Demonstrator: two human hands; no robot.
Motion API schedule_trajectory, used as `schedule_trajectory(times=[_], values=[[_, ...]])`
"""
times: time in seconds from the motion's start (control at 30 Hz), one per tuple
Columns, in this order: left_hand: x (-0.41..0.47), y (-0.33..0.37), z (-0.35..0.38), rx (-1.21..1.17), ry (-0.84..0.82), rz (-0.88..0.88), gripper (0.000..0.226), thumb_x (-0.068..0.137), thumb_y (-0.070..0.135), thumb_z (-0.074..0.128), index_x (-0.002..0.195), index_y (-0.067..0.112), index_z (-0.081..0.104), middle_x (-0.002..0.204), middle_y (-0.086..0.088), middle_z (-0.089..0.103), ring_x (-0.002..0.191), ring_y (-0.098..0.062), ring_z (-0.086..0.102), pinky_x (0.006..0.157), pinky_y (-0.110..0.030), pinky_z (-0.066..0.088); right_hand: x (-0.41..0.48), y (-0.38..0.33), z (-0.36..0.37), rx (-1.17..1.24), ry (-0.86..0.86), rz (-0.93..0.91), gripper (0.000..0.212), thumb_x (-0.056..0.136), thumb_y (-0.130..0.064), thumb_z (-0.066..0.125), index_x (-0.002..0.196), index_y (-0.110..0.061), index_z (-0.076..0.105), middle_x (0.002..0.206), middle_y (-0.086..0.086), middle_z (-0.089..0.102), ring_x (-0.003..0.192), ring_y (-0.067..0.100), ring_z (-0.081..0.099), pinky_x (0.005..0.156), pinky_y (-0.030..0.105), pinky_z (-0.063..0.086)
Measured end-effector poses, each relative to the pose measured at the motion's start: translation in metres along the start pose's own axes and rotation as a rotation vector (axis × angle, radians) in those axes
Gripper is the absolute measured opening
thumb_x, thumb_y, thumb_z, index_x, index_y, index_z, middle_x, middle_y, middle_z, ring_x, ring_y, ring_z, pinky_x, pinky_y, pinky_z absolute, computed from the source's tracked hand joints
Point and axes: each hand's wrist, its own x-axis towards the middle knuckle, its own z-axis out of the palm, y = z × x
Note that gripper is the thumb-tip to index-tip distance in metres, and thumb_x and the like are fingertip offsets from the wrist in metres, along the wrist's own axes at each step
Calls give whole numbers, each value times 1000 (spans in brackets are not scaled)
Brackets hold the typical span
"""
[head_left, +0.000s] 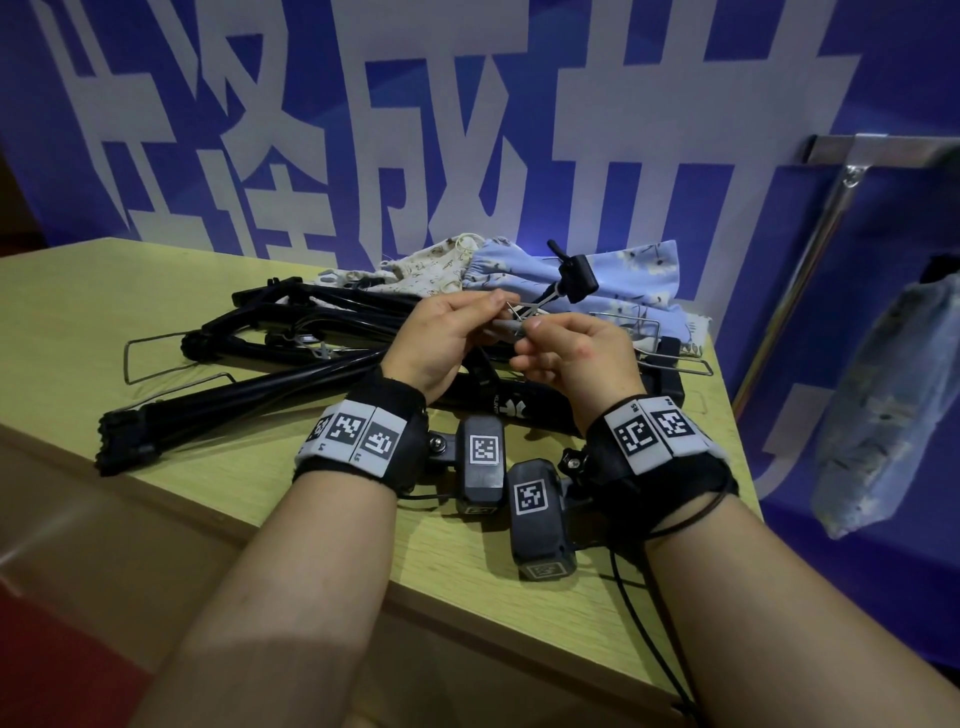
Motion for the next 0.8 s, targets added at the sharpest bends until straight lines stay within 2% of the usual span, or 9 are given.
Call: schedule_trajectory(times=[0.2, 0.57, 0.8], values=[[0, 0, 0, -19, 5, 0, 21, 99, 5, 47, 95, 8, 68, 75, 4, 69, 78, -7, 65, 79, -19, 52, -2, -1, 1, 10, -5, -16, 14, 91, -4, 57, 78, -4, 61, 60, 6, 61, 44, 11, 60, 44, 16, 45], [-2, 3, 2, -45, 2, -15, 22, 100, 7, 46, 95, 7, 67, 72, 4, 70, 72, -4, 64, 74, -17, 51, -4, 0, 4, 42, -90, 23, 10, 91, -5, 57, 83, -7, 62, 61, 2, 68, 57, 13, 68, 59, 20, 54], [-3, 4, 4, -38, -9, -8, 22, 99, 5, 45, 94, 7, 66, 70, 6, 71, 71, -2, 65, 73, -16, 51, -2, 2, 4, 53, -94, 32, 12, 93, -5, 54, 83, -5, 61, 58, 1, 68, 54, 12, 67, 56, 18, 54]])
